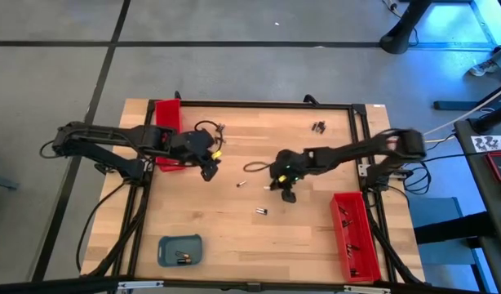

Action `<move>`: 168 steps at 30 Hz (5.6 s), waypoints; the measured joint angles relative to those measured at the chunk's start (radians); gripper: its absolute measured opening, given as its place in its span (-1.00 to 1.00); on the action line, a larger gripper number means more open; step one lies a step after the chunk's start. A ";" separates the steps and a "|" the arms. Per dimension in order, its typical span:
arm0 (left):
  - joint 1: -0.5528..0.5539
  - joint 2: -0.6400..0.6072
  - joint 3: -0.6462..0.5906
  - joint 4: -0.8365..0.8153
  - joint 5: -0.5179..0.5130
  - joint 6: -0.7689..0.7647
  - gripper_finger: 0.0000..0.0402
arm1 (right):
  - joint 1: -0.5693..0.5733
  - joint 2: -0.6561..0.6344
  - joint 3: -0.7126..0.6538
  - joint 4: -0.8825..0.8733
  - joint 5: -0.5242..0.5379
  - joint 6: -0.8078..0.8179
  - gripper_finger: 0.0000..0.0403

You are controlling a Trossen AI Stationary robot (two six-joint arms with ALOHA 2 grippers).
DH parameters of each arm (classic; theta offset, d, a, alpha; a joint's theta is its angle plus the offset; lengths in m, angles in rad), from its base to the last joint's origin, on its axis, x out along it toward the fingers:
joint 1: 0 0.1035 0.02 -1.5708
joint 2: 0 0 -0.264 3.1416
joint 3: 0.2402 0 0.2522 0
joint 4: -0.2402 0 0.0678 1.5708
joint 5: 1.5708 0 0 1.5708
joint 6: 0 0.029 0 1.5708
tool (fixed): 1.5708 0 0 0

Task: Sort batteries
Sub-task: Put the silver battery into the top red bin

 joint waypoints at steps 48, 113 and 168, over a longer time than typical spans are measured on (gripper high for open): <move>-0.015 0.273 -0.155 1.021 0.199 0.338 -0.68 | 0.150 -0.303 0.158 -0.031 0.377 0.336 -0.89; -0.022 0.143 0.013 0.406 0.077 0.378 -0.87 | 0.149 -0.415 0.159 -0.141 0.370 0.366 -0.24; 0.970 0.020 -0.366 -0.084 0.066 0.708 -0.87 | 0.149 -0.421 0.159 -0.136 0.440 0.453 -0.27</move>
